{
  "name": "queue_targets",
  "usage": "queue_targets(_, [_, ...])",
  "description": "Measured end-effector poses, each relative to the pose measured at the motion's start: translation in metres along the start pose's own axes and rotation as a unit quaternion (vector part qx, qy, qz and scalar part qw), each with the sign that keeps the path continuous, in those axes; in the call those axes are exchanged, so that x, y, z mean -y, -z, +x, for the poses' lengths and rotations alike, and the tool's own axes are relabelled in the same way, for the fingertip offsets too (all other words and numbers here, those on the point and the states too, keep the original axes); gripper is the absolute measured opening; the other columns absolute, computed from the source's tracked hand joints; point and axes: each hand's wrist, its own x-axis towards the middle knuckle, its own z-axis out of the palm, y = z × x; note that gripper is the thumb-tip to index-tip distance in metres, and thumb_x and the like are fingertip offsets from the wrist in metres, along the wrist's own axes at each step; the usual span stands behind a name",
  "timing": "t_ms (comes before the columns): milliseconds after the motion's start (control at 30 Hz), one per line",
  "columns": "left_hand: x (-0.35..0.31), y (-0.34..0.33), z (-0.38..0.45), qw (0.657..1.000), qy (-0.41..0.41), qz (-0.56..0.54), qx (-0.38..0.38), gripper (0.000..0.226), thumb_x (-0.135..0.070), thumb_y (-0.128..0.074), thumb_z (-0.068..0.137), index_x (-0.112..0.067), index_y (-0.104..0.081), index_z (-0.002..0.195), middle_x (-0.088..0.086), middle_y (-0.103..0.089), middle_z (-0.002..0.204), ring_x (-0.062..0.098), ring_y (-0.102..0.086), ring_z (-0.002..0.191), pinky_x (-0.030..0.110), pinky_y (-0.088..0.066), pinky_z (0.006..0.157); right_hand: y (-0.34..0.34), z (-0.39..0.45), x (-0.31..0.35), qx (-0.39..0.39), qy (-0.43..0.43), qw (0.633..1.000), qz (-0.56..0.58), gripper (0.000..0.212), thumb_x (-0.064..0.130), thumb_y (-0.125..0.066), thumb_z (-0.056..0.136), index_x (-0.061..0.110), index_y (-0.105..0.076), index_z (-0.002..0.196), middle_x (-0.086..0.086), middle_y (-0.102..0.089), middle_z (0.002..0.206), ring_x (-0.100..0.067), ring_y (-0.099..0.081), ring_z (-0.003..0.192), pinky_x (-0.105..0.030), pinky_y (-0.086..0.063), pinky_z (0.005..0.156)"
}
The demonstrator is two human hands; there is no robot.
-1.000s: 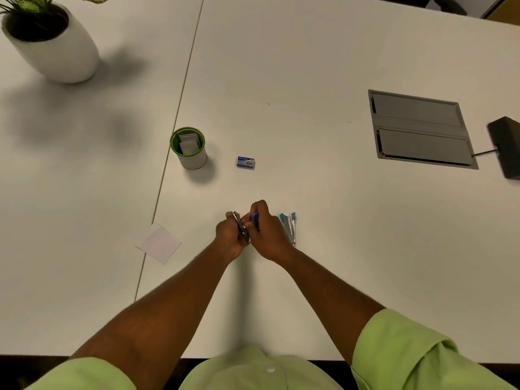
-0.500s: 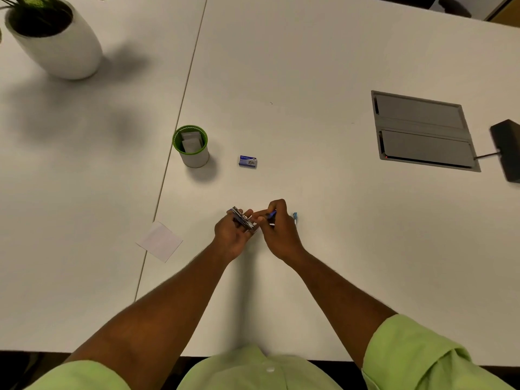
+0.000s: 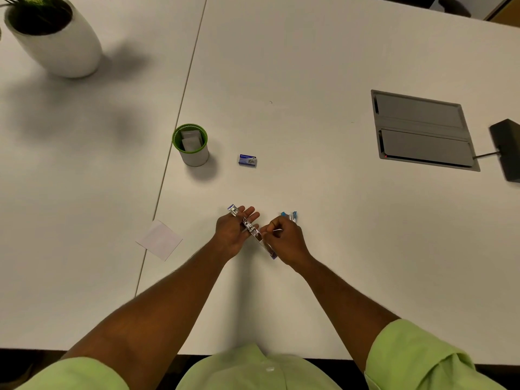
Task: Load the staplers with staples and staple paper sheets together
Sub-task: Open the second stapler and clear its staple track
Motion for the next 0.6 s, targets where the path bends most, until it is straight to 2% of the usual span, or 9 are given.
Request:
queue_targets(133, [0.001, -0.003, -0.001, 1.0, -0.001, 0.017, 0.014, 0.037, -0.003, -0.039, 0.105, 0.0, -0.042, 0.142, 0.014, -0.069, 0.114, 0.034, -0.066, 0.111, 0.056, -0.048, 0.104, 0.0, 0.0, -0.003, -0.008, -0.016, 1.0, -0.022, 0.011, 0.019, -0.076, 0.084, 0.014, -0.065, 0.083, 0.006, -0.069, 0.074, -0.011, -0.068, 0.058, -0.021, -0.053, 0.044])
queue_targets(200, [0.001, -0.002, 0.0, 1.0, 0.001, 0.021, 0.017, 0.035, -0.005, -0.038, 0.106, 0.0, -0.044, 0.14, 0.014, -0.069, 0.116, 0.034, -0.066, 0.112, 0.057, -0.046, 0.106, -0.001, 0.001, -0.005, -0.006, -0.022, 0.999, -0.024, 0.01, 0.018, -0.075, 0.085, 0.017, -0.066, 0.082, 0.009, -0.068, 0.072, -0.006, -0.067, 0.058, -0.016, -0.05, 0.045])
queue_targets(267, [0.001, 0.0, 0.0, 1.0, 0.01, 0.012, 0.021, 0.033, -0.009, -0.037, 0.107, 0.0, -0.046, 0.137, 0.015, -0.069, 0.118, 0.034, -0.066, 0.111, 0.057, -0.046, 0.107, -0.001, 0.003, -0.007, -0.007, -0.021, 0.999, -0.035, 0.01, 0.019, -0.075, 0.085, 0.02, -0.066, 0.081, 0.009, -0.07, 0.078, -0.003, -0.068, 0.066, -0.018, -0.053, 0.056])
queue_targets(367, [0.0, 0.002, -0.002, 0.999, 0.023, 0.002, 0.024, 0.032, -0.016, -0.036, 0.108, -0.002, -0.052, 0.132, 0.015, -0.071, 0.115, 0.032, -0.07, 0.105, 0.055, -0.047, 0.106, -0.001, 0.007, -0.01, -0.009, -0.023, 0.999, -0.026, 0.009, 0.022, -0.076, 0.085, 0.021, -0.067, 0.084, 0.008, -0.072, 0.087, -0.008, -0.069, 0.08, -0.03, -0.058, 0.079])
queue_targets(433, [0.001, 0.003, -0.004, 0.999, 0.026, -0.001, 0.023, 0.029, -0.013, -0.039, 0.106, -0.002, -0.056, 0.127, 0.016, -0.074, 0.112, 0.033, -0.072, 0.101, 0.054, -0.052, 0.1, -0.003, 0.008, -0.009, -0.008, -0.029, 1.0, -0.002, 0.01, 0.023, -0.075, 0.085, 0.022, -0.066, 0.089, 0.006, -0.071, 0.093, -0.014, -0.07, 0.084, -0.038, -0.059, 0.083])
queue_targets(467, [0.001, 0.002, -0.006, 0.999, 0.029, -0.007, 0.024, 0.027, -0.011, -0.041, 0.105, -0.001, -0.058, 0.124, 0.017, -0.074, 0.11, 0.033, -0.074, 0.099, 0.052, -0.056, 0.092, -0.004, 0.009, -0.007, -0.01, -0.031, 0.999, 0.014, 0.011, 0.023, -0.074, 0.085, 0.022, -0.065, 0.093, 0.005, -0.07, 0.096, -0.015, -0.07, 0.086, -0.041, -0.059, 0.085])
queue_targets(533, [0.002, 0.001, -0.009, 0.999, 0.034, -0.013, 0.025, 0.025, -0.009, -0.043, 0.104, -0.001, -0.06, 0.119, 0.017, -0.076, 0.107, 0.033, -0.075, 0.093, 0.045, -0.061, 0.076, -0.008, 0.01, -0.002, -0.021, -0.048, 0.997, 0.049, 0.021, 0.024, -0.072, 0.086, 0.021, -0.061, 0.104, 0.004, -0.068, 0.101, -0.016, -0.069, 0.09, -0.044, -0.058, 0.088])
queue_targets(600, [0.003, -0.001, -0.013, 0.999, 0.034, 0.004, 0.029, 0.025, -0.01, -0.043, 0.103, -0.004, -0.062, 0.118, 0.015, -0.076, 0.108, 0.029, -0.076, 0.092, 0.04, -0.061, 0.069, -0.012, 0.012, 0.004, -0.027, -0.083, 0.992, 0.086, 0.034, 0.028, -0.07, 0.089, 0.019, -0.054, 0.118, 0.001, -0.067, 0.105, -0.019, -0.069, 0.095, -0.045, -0.057, 0.09])
